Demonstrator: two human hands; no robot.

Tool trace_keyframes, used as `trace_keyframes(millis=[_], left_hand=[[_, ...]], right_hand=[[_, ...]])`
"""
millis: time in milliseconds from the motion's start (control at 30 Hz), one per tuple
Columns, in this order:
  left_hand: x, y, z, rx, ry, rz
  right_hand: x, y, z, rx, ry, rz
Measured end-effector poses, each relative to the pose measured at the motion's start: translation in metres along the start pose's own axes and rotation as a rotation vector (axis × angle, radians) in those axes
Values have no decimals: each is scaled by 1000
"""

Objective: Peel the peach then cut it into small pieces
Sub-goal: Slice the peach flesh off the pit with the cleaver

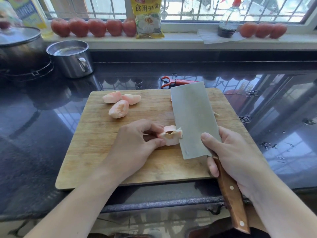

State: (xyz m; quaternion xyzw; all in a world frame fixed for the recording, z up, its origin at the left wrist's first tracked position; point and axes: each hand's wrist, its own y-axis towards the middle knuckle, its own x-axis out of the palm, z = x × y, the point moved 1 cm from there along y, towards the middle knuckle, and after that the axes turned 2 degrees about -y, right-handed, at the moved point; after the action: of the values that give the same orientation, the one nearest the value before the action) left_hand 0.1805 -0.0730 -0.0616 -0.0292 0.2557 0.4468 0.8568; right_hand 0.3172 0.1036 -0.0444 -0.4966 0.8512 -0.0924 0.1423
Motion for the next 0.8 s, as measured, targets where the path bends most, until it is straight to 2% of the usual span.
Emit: trace_keyframes(millis=[300,800], left_hand=[[3,3,-5,86,67,-1],[8,2,-3,130,91,40]], right_hand=[[0,2,-4,36,43,-24],[4,-1,-10,-54,-158,82]])
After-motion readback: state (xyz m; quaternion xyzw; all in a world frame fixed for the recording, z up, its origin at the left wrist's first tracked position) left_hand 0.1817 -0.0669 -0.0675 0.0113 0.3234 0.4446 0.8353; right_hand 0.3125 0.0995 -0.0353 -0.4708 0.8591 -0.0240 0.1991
